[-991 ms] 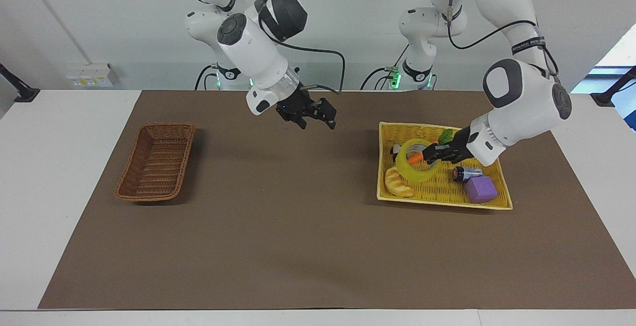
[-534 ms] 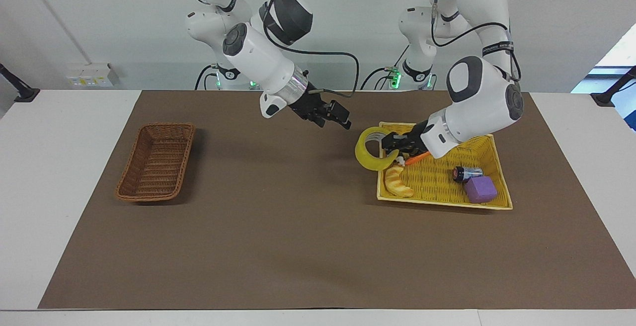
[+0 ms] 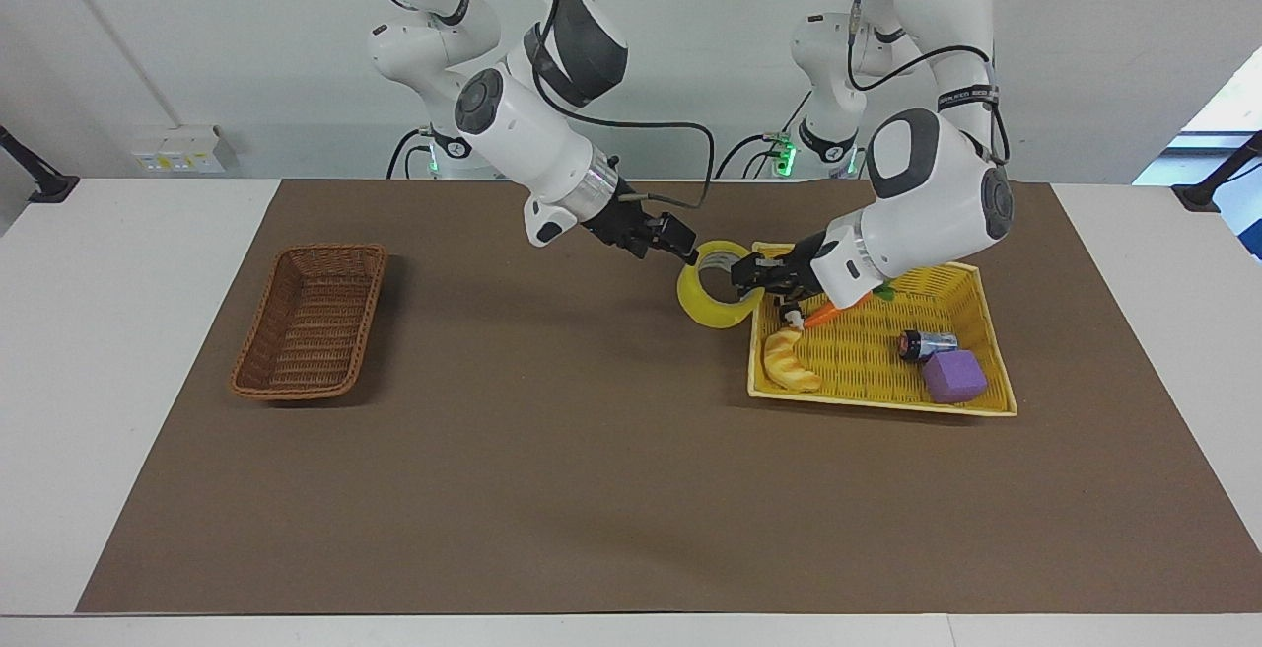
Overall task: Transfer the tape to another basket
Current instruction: 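Pass the tape from the left gripper to the right gripper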
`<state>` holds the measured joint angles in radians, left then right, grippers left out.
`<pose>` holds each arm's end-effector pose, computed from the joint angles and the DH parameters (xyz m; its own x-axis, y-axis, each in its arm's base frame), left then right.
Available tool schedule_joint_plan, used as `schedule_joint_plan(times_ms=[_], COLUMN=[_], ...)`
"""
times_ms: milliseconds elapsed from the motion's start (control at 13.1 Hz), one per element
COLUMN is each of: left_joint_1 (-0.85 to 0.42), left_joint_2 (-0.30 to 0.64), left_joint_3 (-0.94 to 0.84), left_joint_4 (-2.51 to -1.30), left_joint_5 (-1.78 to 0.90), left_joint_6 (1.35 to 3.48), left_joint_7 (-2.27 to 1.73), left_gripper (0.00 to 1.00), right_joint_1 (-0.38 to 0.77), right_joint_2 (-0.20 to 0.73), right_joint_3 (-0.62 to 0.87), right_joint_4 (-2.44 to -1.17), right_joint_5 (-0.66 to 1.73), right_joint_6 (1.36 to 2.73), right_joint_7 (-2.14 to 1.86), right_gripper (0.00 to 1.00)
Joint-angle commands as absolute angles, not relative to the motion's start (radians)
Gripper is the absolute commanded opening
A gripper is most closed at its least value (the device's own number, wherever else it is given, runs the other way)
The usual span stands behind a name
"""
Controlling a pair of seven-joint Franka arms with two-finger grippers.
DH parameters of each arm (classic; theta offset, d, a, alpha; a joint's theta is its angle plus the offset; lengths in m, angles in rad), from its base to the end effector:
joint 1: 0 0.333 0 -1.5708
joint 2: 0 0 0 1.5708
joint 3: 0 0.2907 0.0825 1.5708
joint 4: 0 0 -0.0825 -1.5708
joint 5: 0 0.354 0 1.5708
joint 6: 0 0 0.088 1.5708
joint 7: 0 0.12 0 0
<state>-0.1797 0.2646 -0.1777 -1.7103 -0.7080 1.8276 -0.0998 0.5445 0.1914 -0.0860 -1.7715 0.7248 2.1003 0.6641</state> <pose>0.5358 -0.2570 0.4228 0.9572 -0.1082 -0.2686 0.0820 -0.7884 0.6097 0.5231 0.3051 0.4503 0.8496 -0.3948 -0.3499 -0.5250 -0.6967 -0.4888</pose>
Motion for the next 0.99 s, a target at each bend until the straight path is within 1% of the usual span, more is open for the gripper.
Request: schedule_joint_plan(times_ms=[0,152,229,381,457,534,610,686,762,839,915], left_joint_1=[-0.192,-0.192,-0.192,-0.192,-0.192,-0.190,-0.190,-0.190,-0.190,-0.189,-0.183], left_joint_2=[0.230,0.233,0.233,0.233,0.233,0.233,0.233,0.232,0.232,0.232,0.230], left_joint_3=[-0.175,-0.173,-0.175,-0.175,-0.175,-0.175,-0.175,-0.175,-0.175,-0.175,-0.175], left_joint_4=[-1.740,-1.730,-1.730,-1.730,-1.730,-1.730,-1.730,-1.730,-1.730,-1.730,-1.730], left_joint_5=[-0.759,-0.779,-0.779,-0.779,-0.779,-0.778,-0.779,-0.779,-0.779,-0.779,-0.779], left_joint_6=[1.858,1.858,1.858,1.858,1.858,1.855,1.850,1.851,1.852,1.852,1.853], left_joint_7=[-0.114,-0.114,-0.114,-0.114,-0.114,-0.112,-0.112,-0.112,-0.112,-0.112,-0.112], left_gripper=[0.00,0.00,0.00,0.00,0.00,0.00,0.26,0.36,0.37,0.43,0.82], right_joint_1=[0.545,0.540,0.532,0.514,0.515,0.514,0.515,0.515,0.517,0.520,0.520], right_joint_2=[0.169,0.160,0.153,0.155,0.155,0.155,0.155,0.155,0.156,0.156,0.156], right_joint_3=[-0.086,-0.087,-0.089,-0.091,-0.091,-0.089,-0.090,-0.089,-0.089,-0.090,-0.091], right_joint_4=[-1.812,-1.825,-1.833,-1.832,-1.829,-1.829,-1.829,-1.827,-1.825,-1.824,-1.824], right_joint_5=[0.752,0.749,0.749,0.749,0.749,0.749,0.749,0.749,0.749,0.749,0.749], right_joint_6=[2.099,2.074,2.044,2.019,2.019,2.019,2.019,2.019,2.019,2.020,2.020], right_joint_7=[0.627,0.597,0.556,0.546,0.549,0.554,0.561,0.572,0.580,0.583,0.584], right_gripper=[1.00,1.00,0.98,0.60,0.48,0.39,0.23,0.08,0.01,0.01,0.01])
